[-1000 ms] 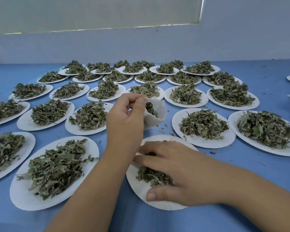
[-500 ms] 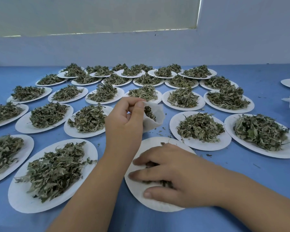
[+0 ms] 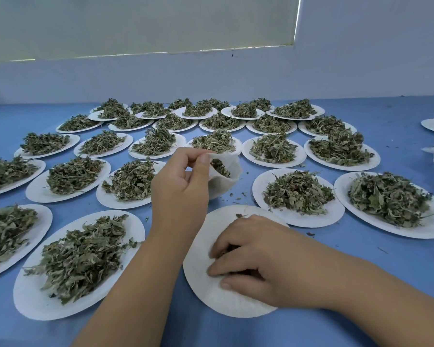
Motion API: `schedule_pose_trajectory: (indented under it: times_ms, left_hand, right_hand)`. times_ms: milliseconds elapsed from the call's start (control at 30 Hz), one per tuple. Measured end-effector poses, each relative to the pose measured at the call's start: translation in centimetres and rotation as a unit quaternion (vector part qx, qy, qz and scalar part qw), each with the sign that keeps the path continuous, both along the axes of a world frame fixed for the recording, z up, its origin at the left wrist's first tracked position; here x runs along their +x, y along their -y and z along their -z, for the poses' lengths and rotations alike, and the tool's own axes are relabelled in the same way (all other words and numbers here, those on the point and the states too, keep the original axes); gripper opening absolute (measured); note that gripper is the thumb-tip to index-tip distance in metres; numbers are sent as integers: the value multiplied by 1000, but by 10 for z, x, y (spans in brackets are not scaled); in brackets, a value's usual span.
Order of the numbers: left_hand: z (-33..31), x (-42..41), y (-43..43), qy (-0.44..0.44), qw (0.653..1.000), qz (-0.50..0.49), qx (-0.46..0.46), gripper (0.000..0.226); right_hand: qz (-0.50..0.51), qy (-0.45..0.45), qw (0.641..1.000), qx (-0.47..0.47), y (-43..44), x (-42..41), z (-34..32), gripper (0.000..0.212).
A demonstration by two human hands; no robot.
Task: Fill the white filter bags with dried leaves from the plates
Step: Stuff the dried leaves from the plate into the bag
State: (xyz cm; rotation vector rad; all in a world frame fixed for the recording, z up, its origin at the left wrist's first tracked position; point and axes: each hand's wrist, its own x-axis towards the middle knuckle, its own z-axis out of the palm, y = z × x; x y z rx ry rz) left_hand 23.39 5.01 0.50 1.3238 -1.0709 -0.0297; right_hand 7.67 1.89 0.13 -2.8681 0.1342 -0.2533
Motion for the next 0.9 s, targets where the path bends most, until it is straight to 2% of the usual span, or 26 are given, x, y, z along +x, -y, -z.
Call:
schedule_pose_trajectory:
  times_ms: [167,267,367,467,600,800,900]
  left_hand:
    - [1,7,0,18,999,-38,1,19]
    - [2,7,-1,39,998,-37,10,21]
    - [0,8,-2,36,999,-29,17,25]
    - [0,11,-3,27,999,-20,21,24]
    - [2,13,-6,27,999,-14,29,23]
    - [1,5,-5,27,999,5,44,23]
    - [0,2,-6,31,999,13,43,23]
  right_hand:
    - [22,15,1000,-2,4,-6,-4,24]
    - [69,27,997,19,11,-13,-9,44]
    - [112,-35,992,36,18,-22,-12,70]
    - [115,-76,989,48,20,-25,-12,79]
    - [106,-103,988,53,14,-22,-7,75]
    - [91,-77,991,56,7,-11,-6,43]
    - [101,-69,990,74,11,-15,-11,51]
